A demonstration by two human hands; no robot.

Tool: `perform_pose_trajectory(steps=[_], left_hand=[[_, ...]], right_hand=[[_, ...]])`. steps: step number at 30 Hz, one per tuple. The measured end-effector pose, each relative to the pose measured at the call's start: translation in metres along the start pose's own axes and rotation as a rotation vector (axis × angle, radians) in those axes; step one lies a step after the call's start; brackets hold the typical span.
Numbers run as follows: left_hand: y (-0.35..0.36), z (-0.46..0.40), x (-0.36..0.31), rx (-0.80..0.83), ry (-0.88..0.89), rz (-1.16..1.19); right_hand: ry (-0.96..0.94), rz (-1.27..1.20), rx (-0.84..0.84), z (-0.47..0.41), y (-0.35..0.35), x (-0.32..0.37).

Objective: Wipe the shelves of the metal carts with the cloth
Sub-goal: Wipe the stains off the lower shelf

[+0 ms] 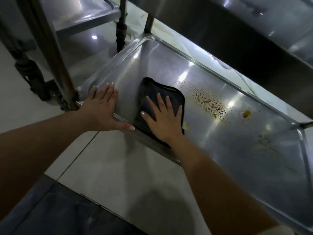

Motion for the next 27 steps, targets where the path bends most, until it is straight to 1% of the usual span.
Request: perform_pose_trajectory(steps=[3, 5, 7, 10, 13, 16, 18, 20, 22, 24, 27], left_hand=[[0.001, 0.0, 0.0, -0.002, 0.012, 0.02], [0.002, -0.001, -0.001, -0.006, 0.019, 0.013], [0.004, -0.002, -0.002, -0.008, 0.024, 0.002], [0.004, -0.003, -0.001, 0.017, 0.031, -0.01], [0.002, -0.002, -0.001, 0.02, 0.039, -0.007], [0.005, -0.002, 0.0, 0.018, 0.03, -0.007], [0.005, -0.002, 0.002, 0.018, 0.015, 0.015], [0.003, -0.001, 0.002, 0.029, 0.017, 0.017], [0.003, -0.003, 0.002, 0.014, 0.023, -0.012], [0.003, -0.001, 0.001, 0.018, 0.022, -0.033], [0.001, 0.001, 0.0, -0.005, 0.024, 0.005]], right_hand=[[0.112, 0.054, -0.019, 0.049, -0.015, -0.057], [0.156, 0.088, -0.012, 0.073, -0.02, -0.077], [0.18, 0.091, -0.009, 0.079, -0.02, -0.082], [0.225, 0.044, -0.034, 0.054, -0.015, -0.066], [0.172, 0.007, -0.016, -0.004, -0.001, -0.017], [0.011, -0.041, 0.051, -0.06, 0.022, 0.049], [-0.057, -0.034, 0.073, -0.079, 0.03, 0.07], [-0.09, -0.045, 0.094, -0.082, 0.026, 0.067], [-0.114, -0.047, 0.08, -0.075, 0.017, 0.052], [-0.082, -0.056, 0.061, -0.059, 0.007, 0.032], [-0.026, -0.012, 0.01, -0.009, -0.006, -0.002]])
Point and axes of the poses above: each hand's wrist, its own z-axis away from the middle knuckle, its own y-axis out of the palm, x = y × z, the point moved 9 cm from there along -z, towards the middle knuckle, and after that the axes turned 13 degrees about -z, right-handed, at the moved point
